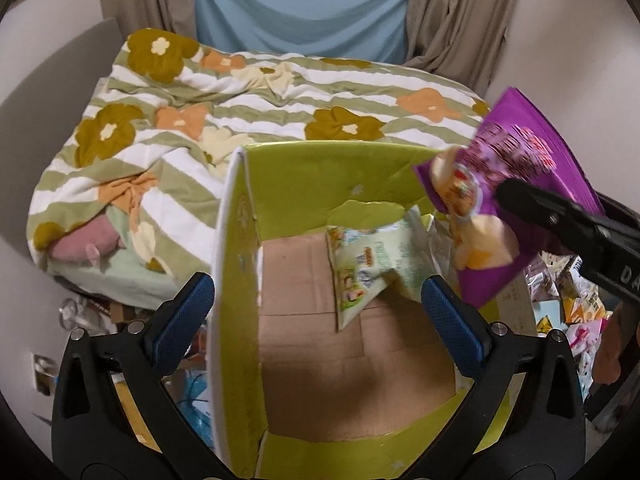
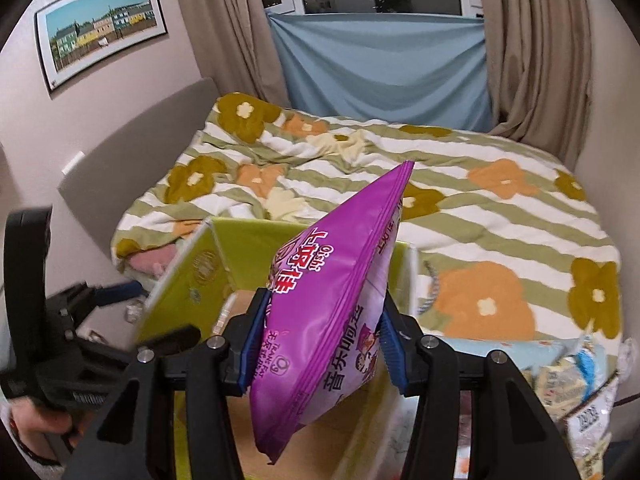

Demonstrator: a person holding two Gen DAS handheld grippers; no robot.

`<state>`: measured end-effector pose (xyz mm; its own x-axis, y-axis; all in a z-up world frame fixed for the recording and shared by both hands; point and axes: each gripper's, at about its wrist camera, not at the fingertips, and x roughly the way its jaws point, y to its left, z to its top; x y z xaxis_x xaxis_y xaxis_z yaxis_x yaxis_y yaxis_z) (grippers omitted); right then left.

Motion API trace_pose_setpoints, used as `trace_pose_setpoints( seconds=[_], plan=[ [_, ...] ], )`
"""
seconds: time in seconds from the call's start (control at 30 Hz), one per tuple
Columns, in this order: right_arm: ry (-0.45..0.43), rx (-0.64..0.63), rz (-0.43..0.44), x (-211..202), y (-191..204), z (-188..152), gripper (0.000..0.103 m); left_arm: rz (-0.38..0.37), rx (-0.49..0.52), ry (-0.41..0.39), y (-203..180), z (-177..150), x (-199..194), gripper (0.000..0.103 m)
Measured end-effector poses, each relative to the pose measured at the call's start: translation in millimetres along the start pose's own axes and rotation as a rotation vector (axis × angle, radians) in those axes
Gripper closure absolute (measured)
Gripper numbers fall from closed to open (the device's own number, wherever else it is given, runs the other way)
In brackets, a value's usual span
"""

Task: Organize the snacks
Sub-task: 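Carry both bags over the yellow box and open both tools to drop them, then move both tools back over the snack heap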

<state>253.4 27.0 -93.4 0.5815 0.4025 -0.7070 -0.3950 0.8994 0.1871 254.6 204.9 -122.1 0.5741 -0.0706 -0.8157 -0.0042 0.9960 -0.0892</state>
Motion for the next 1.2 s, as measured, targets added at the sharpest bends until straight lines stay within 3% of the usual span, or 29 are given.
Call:
trace_pose_setpoints(
  seconds=[0.27,0.3,0.4,0.53,0.83,1.2],
  plan=[
    [0.015,-0.006,0.087,33,21,11,0.053,0.020,-0.033,0.020,11,-8,3,0.000],
    [0.014,0.001,0.097,37,22,11,0.048,0.019,-0.038,0.023,12,-10,3,0.000],
    [0.010,0.032,0.118,40,19,7,0.000,0.021,-0.045,0.031,14,-15,4,0.000],
    [-0.048,0.059,0.103,30,13,1,0.000,0.018,-0.055,0.042,16,-21,3,0.000],
    [-0.053,0.037,0.055,6,8,2,0.000,0.008,-0.049,0.017,12,-24,-12,0.000],
    [-0.102,0.028,0.009,-57,6,-5,0.000,-0.016,-0.007,-0.060,-9,-16,-64,0.000]
  ],
)
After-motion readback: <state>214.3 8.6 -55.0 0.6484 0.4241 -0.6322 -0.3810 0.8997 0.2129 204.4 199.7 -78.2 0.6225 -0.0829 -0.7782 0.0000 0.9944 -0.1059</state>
